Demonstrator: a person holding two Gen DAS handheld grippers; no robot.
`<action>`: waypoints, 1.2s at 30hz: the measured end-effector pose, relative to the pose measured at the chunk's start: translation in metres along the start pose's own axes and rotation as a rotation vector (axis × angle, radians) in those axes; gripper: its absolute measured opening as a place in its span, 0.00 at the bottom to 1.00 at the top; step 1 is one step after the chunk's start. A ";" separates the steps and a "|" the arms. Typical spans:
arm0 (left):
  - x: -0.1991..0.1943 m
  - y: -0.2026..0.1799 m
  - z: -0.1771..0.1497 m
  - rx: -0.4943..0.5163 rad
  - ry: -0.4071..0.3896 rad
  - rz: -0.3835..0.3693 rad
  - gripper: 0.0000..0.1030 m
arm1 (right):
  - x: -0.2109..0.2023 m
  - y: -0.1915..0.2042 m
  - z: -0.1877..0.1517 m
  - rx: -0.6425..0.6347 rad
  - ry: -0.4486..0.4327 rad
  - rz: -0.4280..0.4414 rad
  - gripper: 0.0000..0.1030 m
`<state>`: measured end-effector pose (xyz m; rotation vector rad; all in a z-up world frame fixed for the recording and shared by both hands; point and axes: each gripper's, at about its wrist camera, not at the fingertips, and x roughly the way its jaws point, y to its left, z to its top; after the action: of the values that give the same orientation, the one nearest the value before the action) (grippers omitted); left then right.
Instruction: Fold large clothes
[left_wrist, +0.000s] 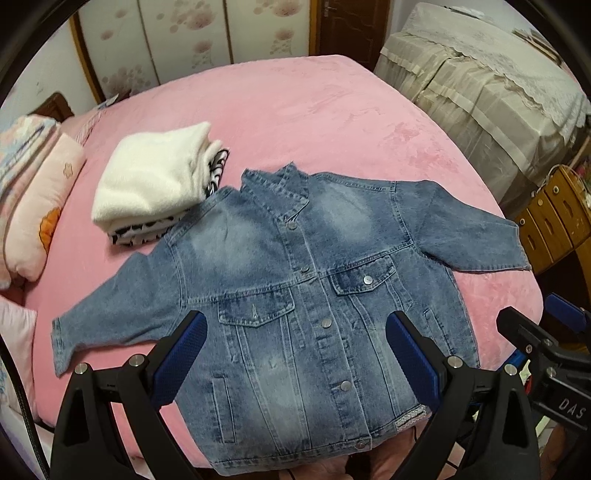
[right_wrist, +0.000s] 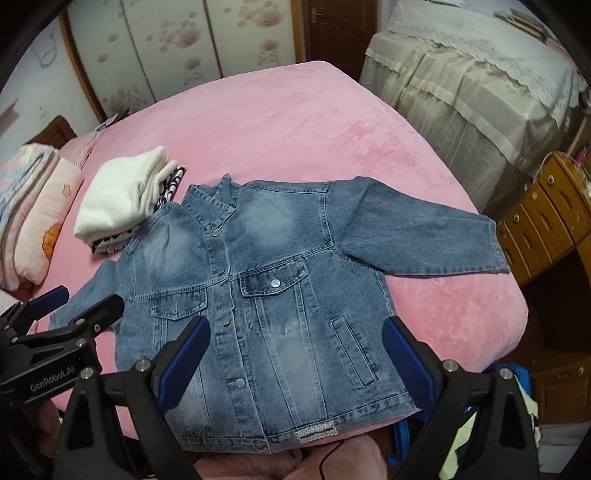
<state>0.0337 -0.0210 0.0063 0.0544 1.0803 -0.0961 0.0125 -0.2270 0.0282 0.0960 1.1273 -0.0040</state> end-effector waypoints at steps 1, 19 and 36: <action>-0.001 -0.004 0.002 0.010 -0.007 0.005 0.94 | 0.001 -0.003 0.001 0.007 0.001 0.005 0.92; -0.010 -0.131 0.090 0.083 -0.085 0.111 0.94 | 0.016 -0.125 0.076 0.079 -0.086 0.171 0.91; 0.041 -0.236 0.148 0.011 0.003 0.098 0.94 | 0.097 -0.278 0.105 0.198 0.014 0.163 0.85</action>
<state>0.1573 -0.2717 0.0405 0.1172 1.0780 -0.0135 0.1348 -0.5080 -0.0353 0.3645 1.1281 0.0301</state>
